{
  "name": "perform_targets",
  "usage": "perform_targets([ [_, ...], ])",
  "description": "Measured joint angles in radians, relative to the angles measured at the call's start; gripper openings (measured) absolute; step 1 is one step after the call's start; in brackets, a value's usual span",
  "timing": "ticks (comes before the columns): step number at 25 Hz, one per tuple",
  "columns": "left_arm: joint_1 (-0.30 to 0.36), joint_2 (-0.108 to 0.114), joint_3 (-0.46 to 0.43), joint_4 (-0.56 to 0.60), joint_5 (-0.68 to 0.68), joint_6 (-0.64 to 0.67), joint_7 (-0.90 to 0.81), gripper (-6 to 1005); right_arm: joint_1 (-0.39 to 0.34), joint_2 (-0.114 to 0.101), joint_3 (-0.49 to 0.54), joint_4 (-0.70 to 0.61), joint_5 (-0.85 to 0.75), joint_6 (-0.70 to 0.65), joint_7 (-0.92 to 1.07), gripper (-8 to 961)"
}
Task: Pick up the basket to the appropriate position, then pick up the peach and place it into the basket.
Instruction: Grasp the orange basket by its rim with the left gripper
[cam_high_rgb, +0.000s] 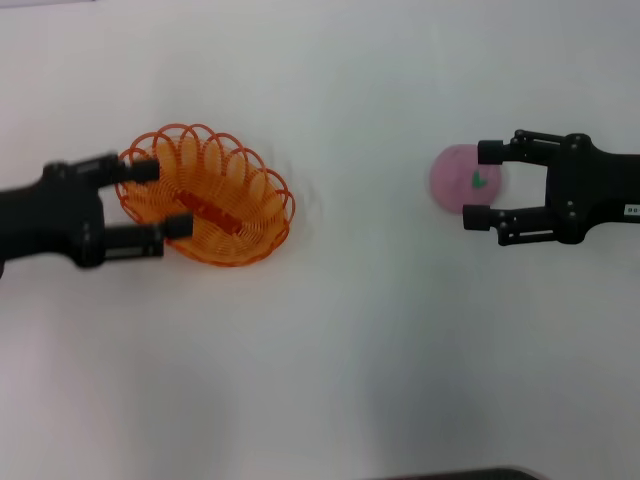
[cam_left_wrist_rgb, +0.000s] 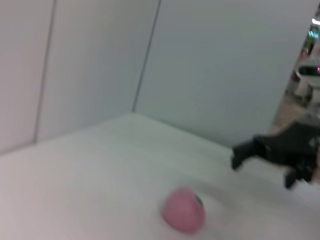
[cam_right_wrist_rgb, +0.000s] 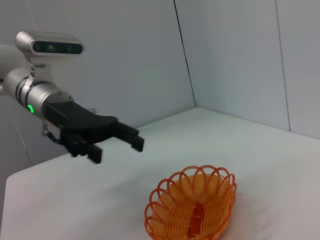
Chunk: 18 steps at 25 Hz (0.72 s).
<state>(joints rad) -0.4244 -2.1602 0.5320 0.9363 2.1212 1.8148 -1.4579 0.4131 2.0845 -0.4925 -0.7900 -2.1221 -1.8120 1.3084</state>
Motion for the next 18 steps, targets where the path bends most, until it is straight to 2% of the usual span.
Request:
perform_targets([
  [9,-0.056,0.0,0.003,-0.095,-0.13,-0.146,0.017,875,-0.001,0.0,0.001,0.005,0.023,-0.004,0.0,942],
  [18,-0.079,0.0,0.0,-0.228,-0.307,-0.283,0.143,874,0.004,0.0,0.002,0.029,0.036,0.0,-0.012,942],
])
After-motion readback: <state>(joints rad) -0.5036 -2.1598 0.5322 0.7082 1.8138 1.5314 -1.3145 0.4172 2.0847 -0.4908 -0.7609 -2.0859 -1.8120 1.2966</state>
